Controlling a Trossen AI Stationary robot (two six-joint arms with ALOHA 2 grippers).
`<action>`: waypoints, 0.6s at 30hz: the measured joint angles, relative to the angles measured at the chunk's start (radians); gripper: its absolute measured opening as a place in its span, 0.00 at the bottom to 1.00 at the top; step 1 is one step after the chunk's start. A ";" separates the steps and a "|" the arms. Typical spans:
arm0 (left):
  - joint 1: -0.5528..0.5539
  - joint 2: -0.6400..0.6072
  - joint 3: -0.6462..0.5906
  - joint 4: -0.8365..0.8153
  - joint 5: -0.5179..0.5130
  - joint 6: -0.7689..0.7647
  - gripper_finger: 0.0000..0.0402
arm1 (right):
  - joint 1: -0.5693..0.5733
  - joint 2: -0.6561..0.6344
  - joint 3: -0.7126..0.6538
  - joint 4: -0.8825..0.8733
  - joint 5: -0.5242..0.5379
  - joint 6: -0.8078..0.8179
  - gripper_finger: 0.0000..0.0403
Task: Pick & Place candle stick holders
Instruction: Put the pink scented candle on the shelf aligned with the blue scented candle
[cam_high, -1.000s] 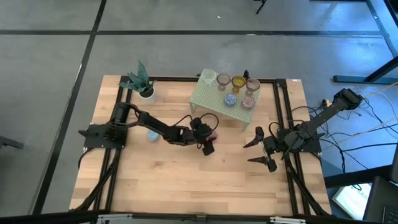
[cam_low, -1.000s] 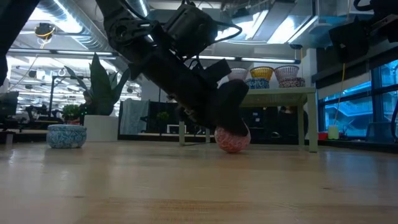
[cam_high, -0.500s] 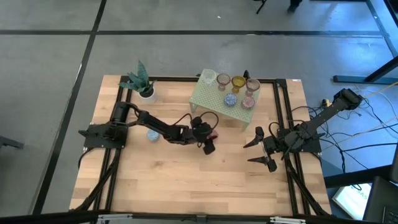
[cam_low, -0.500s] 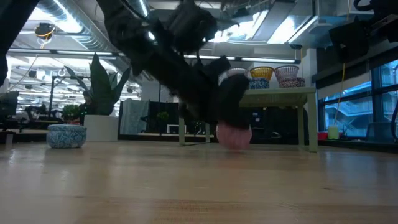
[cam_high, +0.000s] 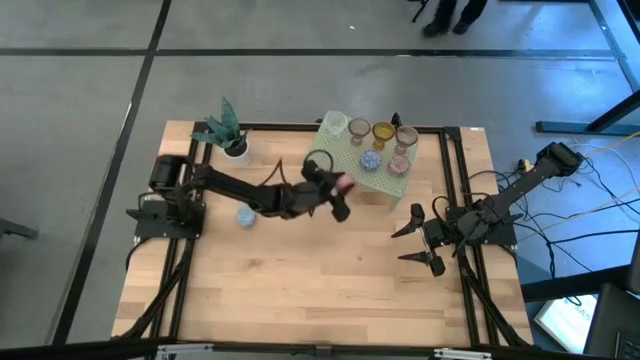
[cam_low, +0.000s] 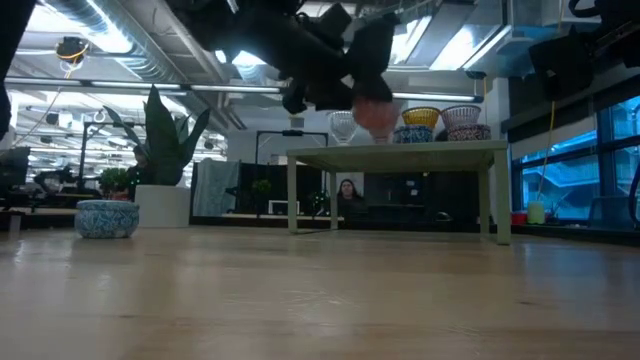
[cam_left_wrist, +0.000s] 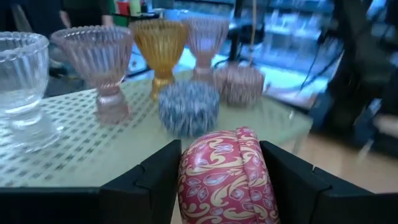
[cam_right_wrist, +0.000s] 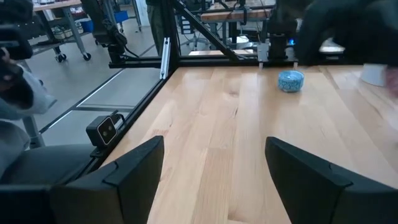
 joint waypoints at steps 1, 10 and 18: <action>0.015 0.000 0.000 0.023 0.027 -0.018 0.49 | 0.000 0.000 0.000 0.000 0.000 0.000 0.70; 0.138 0.044 -0.001 0.125 0.120 -0.127 0.49 | 0.000 0.000 0.000 0.003 0.000 0.000 0.70; 0.196 0.043 0.000 0.121 0.187 -0.151 0.49 | 0.000 0.000 0.000 0.003 0.000 -0.008 0.70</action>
